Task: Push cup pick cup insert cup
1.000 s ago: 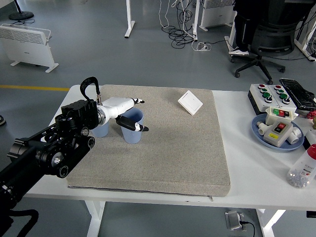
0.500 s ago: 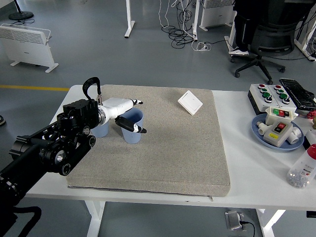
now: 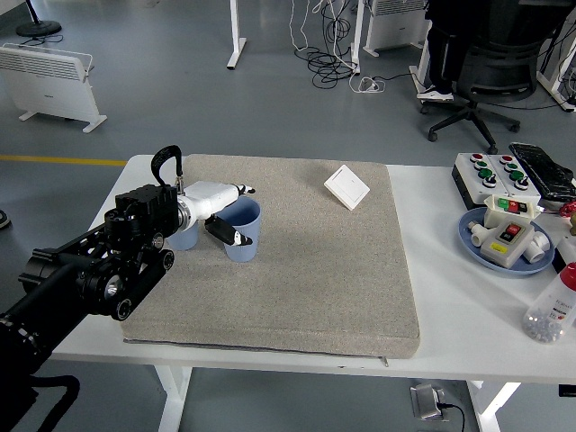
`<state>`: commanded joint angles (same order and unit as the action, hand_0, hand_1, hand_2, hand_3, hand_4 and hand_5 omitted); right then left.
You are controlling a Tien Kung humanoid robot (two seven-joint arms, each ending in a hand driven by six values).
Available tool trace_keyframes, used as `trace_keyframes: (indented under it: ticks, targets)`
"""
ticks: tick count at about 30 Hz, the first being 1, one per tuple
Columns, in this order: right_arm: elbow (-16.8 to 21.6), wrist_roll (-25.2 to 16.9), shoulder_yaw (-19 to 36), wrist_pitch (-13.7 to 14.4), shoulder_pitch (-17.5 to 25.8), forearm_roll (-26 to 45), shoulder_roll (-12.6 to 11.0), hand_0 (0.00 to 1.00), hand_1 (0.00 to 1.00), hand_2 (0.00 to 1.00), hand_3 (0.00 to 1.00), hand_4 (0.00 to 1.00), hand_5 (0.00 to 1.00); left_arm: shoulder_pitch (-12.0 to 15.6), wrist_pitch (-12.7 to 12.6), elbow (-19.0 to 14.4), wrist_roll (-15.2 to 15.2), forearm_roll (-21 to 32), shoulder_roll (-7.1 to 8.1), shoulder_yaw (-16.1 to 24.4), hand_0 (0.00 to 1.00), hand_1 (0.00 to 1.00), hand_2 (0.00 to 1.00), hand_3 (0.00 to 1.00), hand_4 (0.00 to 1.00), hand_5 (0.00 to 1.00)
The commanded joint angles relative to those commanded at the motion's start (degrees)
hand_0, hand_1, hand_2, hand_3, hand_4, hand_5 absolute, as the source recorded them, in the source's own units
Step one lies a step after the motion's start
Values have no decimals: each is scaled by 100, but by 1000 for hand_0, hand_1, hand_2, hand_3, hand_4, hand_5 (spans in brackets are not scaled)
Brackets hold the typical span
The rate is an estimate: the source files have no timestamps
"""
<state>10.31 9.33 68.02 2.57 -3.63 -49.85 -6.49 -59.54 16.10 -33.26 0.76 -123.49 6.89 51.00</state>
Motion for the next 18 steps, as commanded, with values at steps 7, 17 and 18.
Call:
trace_keyframes:
  ticks: [7, 17, 18]
  targets:
    - [0, 2, -3, 2, -9, -1, -3, 751, 627, 627, 560, 76, 440, 6, -102, 43, 63, -19, -4, -14, 665, 729, 855, 814, 667, 272]
    - [0, 4, -6, 1, -11, -1, -2, 751, 627, 626, 560, 76, 441, 6, -206, 62, 130, -81, 0, -76, 627, 702, 827, 793, 646, 247]
    - [0, 3, -3, 1, -13, 0, -1, 751, 627, 626, 560, 76, 441, 7, -208, 59, 132, -87, 2, -82, 627, 702, 827, 793, 646, 247]
